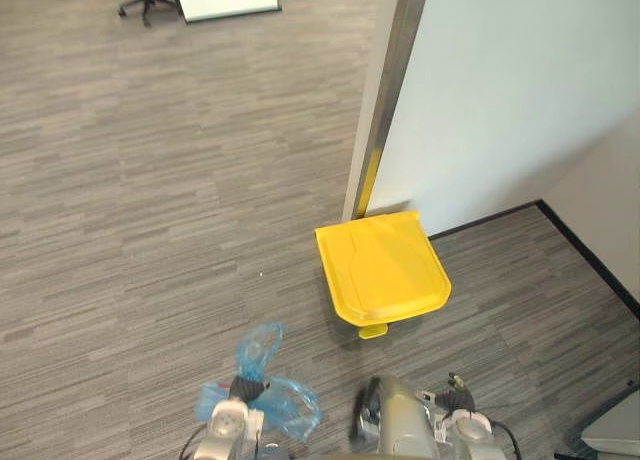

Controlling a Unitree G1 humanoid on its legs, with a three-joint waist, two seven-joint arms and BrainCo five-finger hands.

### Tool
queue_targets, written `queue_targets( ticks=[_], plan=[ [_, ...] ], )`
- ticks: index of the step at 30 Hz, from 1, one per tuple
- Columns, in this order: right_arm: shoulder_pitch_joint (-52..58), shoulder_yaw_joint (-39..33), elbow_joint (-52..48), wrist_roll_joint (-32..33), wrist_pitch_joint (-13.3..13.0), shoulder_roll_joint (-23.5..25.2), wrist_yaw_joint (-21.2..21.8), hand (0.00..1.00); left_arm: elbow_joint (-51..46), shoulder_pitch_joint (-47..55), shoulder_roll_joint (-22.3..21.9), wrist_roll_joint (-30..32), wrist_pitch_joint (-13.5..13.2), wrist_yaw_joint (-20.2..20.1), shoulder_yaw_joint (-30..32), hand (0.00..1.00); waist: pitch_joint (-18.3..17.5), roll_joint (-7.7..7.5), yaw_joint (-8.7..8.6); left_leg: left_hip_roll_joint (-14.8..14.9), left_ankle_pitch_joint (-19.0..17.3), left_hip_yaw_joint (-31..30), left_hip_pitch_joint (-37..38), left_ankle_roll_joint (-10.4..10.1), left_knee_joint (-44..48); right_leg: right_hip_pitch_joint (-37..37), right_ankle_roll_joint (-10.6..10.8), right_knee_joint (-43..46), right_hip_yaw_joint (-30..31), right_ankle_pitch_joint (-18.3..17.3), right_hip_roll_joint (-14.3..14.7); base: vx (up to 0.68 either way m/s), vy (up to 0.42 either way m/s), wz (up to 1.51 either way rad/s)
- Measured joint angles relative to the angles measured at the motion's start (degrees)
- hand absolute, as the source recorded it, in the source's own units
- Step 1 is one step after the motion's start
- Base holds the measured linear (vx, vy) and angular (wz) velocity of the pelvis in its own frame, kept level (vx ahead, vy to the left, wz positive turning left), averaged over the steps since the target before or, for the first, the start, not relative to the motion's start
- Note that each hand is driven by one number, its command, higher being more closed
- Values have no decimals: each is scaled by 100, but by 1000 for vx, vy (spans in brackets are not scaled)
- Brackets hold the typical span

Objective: Gather rubbish on tea table into small bin, then transfer packed bag to large trash can.

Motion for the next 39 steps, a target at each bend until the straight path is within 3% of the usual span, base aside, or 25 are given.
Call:
queue_targets(
  ticks=[1, 2, 3, 4, 5, 6, 7, 8, 13, 15, 17, 18, 20, 25, 29, 30, 34, 39],
  plan=[
    [-168, -7, 22, 0, 6, 1, -3, 0, 12, -19, -6, 2, 2, 7, -5, 100, 92, 162, 46, 186, -68, -137, -182, 67, 419, -1, -75, 114, 44, -184, 117, 530, -95, -41],
    [-273, -25, 29, 1, -8, 16, -6, 0, 64, -132, 11, 1, -2, -15, -5, 100, 253, 104, -4, 202, -274, -200, -361, 111, 864, -2, -312, 417, 137, -307, 12, 360, -70, -29],
    [-261, -46, 63, 1, 4, 9, -3, 0, 87, -138, -38, 1, 1, -15, -8, 100, 338, 90, -3, 213, -407, -238, -378, 89, 1110, 74, -303, 734, 243, -558, -51, 378, -68, -6],
    [-106, -175, 105, 18, -12, -20, -5, 0, 74, -69, -94, 4, -22, -29, -30, 100, 335, 91, -3, 326, -402, -267, -486, 149, 1358, 206, -154, 1282, 253, -909, -208, 323, -35, 3],
    [-17, -225, 83, 15, -7, -87, -3, 0, 72, -65, -140, 4, -49, -26, -30, 100, 310, 154, -22, 534, -29, -307, -796, 257, 1123, 185, -54, 1791, 308, -1121, -315, 274, 18, 22],
    [-10, -240, 17, 13, 3, -128, -2, 0, 69, -154, -152, 4, -67, -28, -29, 100, 329, 225, -35, 629, 32, -454, -998, 76, 1303, 109, -45, 2094, 418, -1254, -314, 156, 36, -4],
    [-24, -239, -89, 18, 48, -120, 1, 0, 57, -266, -169, 2, -97, -19, -9, 100, 325, 138, 60, 554, 58, -446, -1124, 25, 1458, -196, 49, 2344, 573, -1432, -343, 83, 42, -29],
    [-117, -236, -188, 17, 25, -83, 13, 0, 109, -359, -125, -2, -74, -21, 6, 100, 395, 156, 87, 636, 55, -411, -1367, 20, 1647, -246, 207, 2125, 643, -1396, -249, 58, 11, -37],
    [-116, -300, -302, 76, 91, 26, -7, 0, 82, -455, -244, -4, -61, -69, -21, 100, 606, 199, -17, 785, 30, -397, -1536, 19, 1721, -204, 178, 2024, 372, -1349, -275, 2, -17, 16],
    [-104, -302, -310, 77, 91, 78, -11, 0, -9, -454, -254, -4, -75, -71, -14, 100, 607, 203, -33, 885, -155, -386, -1644, 10, 1669, -209, 229, 1911, 183, -1341, -275, -96, -27, 45],
    [-104, -293, -321, 96, 84, 78, -9, 0, -78, -439, -240, -3, -78, -72, -17, 100, 600, 224, -48, 1003, -648, -395, -1629, -96, 1377, -254, 275, 1925, -10, -1309, -257, -127, -16, 33],
    [-102, -220, -322, 137, 89, 91, -6, 0, -78, -414, -206, -3, -76, -77, -19, 100, 613, 105, 61, 1030, -664, -309, -1665, -208, 1421, -334, 244, 1934, 52, -1253, -272, -145, -33, 0],
    [-142, -84, -380, 241, 84, 53, 23, 0, -84, -248, -190, -2, -74, -127, -19, 100, 599, 96, 100, 1029, -662, -260, -1674, -203, 1460, -354, 195, 1867, 107, -1133, -249, -144, -42, -16],
    [-575, 652, -1016, 638, 36, -142, 62, 0, -540, -172, -101, -3, -71, -173, -18, 100, 669, 226, 124, 1056, -654, -305, -2312, -189, 1652, -909, 118, 1889, 163, -1030, -243, -64, -73, 3],
    [-1907, 1238, -1569, 974, -111, -207, 19, 0, -1234, -343, -148, -111, -181, -61, -12, 100, 1006, 514, 338, 1166, -649, -611, -2639, -181, 1941, -1044, 132, 2135, -82, -1096, -244, 6, -102, 13],
    [-2131, 1309, -1674, 1020, -163, -222, 2, 0, -1319, -382, -147, -140, -239, -24, 7, 100, 1064, 526, 357, 1172, -649, -664, -2718, -181, 1986, -1092, 126, 2173, -97, -1104, -252, -30, -94, 25],
    [-3195, 1392, -1886, 1151, -287, -608, -112, 0, -1420, -478, -150, -362, -297, 92, 188, 100, 1298, 480, 483, 1262, -647, -772, -3054, -180, 2044, -1228, 89, 2105, -259, -1088, -277, -28, -93, 21],
    [-3959, 1384, -1818, 1247, -10, -1416, -324, 0, -1454, -481, -145, -565, -348, 98, 215, 100, 1444, 470, 562, 1307, -619, -729, -3263, -219, 2090, -1415, -2, 1987, -284, -978, -232, -6, -22, -6]
  ],
)
